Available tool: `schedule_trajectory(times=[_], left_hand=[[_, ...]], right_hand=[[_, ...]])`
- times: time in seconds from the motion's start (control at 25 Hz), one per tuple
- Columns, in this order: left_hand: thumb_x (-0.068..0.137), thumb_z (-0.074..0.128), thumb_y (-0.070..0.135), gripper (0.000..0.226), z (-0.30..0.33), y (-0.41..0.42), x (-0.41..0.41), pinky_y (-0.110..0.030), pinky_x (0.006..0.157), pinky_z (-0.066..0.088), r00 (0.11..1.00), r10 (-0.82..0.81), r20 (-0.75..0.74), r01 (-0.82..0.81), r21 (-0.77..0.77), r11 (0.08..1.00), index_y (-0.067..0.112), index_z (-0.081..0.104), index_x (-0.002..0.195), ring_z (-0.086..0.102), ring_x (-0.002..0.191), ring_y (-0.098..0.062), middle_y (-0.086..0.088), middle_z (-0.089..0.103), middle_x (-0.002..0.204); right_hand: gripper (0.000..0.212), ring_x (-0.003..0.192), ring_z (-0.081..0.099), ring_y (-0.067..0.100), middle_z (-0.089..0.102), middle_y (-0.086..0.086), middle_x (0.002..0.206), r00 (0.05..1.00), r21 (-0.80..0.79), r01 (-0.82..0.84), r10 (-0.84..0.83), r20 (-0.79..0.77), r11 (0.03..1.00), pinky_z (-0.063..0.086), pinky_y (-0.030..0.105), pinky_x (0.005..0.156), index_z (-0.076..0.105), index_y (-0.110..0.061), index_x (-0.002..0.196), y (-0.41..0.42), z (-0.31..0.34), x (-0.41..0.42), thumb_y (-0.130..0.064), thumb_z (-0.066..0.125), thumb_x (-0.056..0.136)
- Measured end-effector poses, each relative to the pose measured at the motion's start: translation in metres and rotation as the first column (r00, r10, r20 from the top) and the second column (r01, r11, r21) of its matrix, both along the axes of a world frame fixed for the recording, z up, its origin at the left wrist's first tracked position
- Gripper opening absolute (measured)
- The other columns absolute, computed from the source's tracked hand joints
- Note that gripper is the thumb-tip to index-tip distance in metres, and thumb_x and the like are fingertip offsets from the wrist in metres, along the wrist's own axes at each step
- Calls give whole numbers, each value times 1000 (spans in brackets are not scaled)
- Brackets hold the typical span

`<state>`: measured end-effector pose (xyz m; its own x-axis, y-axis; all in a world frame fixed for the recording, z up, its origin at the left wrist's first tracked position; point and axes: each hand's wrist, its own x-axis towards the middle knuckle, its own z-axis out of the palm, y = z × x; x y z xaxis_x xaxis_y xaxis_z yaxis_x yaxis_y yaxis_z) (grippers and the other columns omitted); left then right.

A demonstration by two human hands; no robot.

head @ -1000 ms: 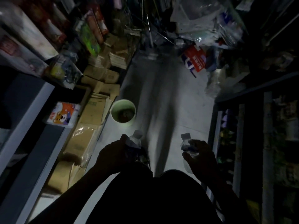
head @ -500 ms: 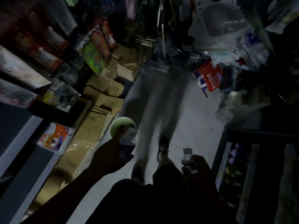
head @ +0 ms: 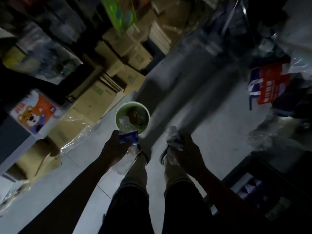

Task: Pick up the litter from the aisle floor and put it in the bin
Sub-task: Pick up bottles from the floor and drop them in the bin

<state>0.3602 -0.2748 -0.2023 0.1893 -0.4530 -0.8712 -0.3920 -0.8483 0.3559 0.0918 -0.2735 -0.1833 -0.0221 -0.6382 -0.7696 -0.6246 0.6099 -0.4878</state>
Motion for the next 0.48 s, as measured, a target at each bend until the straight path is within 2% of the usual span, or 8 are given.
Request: schedule_trajectory(times=[0.08, 0.12, 0.2, 0.28, 0.32, 0.4, 0.44, 0.48], left_hand=[[83, 80, 30, 38, -70, -12, 10, -36, 60, 53, 992, 123, -23, -121, 77, 990, 20, 57, 112, 71, 68, -27, -17, 74, 95], [85, 79, 30, 34, -110, -16, 17, -39, 63, 55, 984, 178, -17, -176, 85, 981, 21, 57, 110, 71, 72, -30, -16, 75, 93], [77, 80, 39, 41, -199, -21, 33, -46, 75, 57, 966, 257, 9, -256, 89, 962, 21, 62, 110, 70, 82, -33, -16, 75, 97], [66, 76, 41, 51, -275, -19, 49, -45, 80, 56, 934, 357, 18, -356, 129, 926, 15, 68, 109, 67, 84, -31, -14, 73, 95], [66, 73, 39, 44, -294, -21, 49, -45, 82, 56, 920, 392, 20, -390, 137, 910, 15, 70, 103, 67, 85, -32, -13, 71, 94], [80, 68, 32, 17, -311, -23, 45, -48, 88, 57, 918, 397, 18, -395, 150, 906, 19, 66, 92, 67, 93, -34, -14, 67, 99], [88, 64, 27, 8, -312, -20, 44, -48, 88, 56, 918, 395, 26, -394, 167, 904, 19, 63, 88, 65, 92, -32, -12, 64, 95], [93, 61, 22, 9, -309, -13, 46, -48, 87, 56, 921, 387, 48, -389, 191, 901, 18, 61, 85, 63, 89, -31, -10, 61, 89]], right_hand=[[35, 85, 59, 4, 57, -9, 99, 998, 16, -65, 65, 9, 998, 41, 4, 70, 60, -17, 119, -17, -79, 43, -31, 72, 90], [33, 80, 56, 2, 54, -11, 93, 995, 15, -96, 96, -2, 995, 37, 2, 64, 63, -16, 117, -24, -121, 63, -33, 71, 91], [35, 85, 63, 16, 61, -4, 95, 996, 44, -92, 92, -16, 995, 37, 6, 60, 65, -14, 115, -37, -211, 103, -39, 71, 91], [43, 101, 66, 28, 68, 11, 112, 997, 94, -77, 78, -1, 993, 42, 24, 70, 65, -13, 120, -48, -290, 135, -47, 66, 92], [48, 108, 64, 31, 67, 15, 121, 998, 137, -64, 64, 6, 988, 40, 26, 73, 63, -13, 126, -55, -318, 147, -49, 63, 94], [60, 118, 60, 32, 61, 17, 135, 1000, 217, -18, 17, 7, 976, 38, 28, 80, 53, -11, 141, -58, -362, 159, -53, 54, 98], [63, 120, 58, 33, 58, 17, 138, 1000, 235, -15, 15, 0, 972, 38, 29, 81, 48, -10, 145, -55, -367, 159, -54, 50, 100], [63, 117, 58, 32, 56, 17, 139, 999, 243, -43, 44, 2, 969, 37, 30, 79, 45, -9, 146, -48, -363, 157, -55, 45, 102]])
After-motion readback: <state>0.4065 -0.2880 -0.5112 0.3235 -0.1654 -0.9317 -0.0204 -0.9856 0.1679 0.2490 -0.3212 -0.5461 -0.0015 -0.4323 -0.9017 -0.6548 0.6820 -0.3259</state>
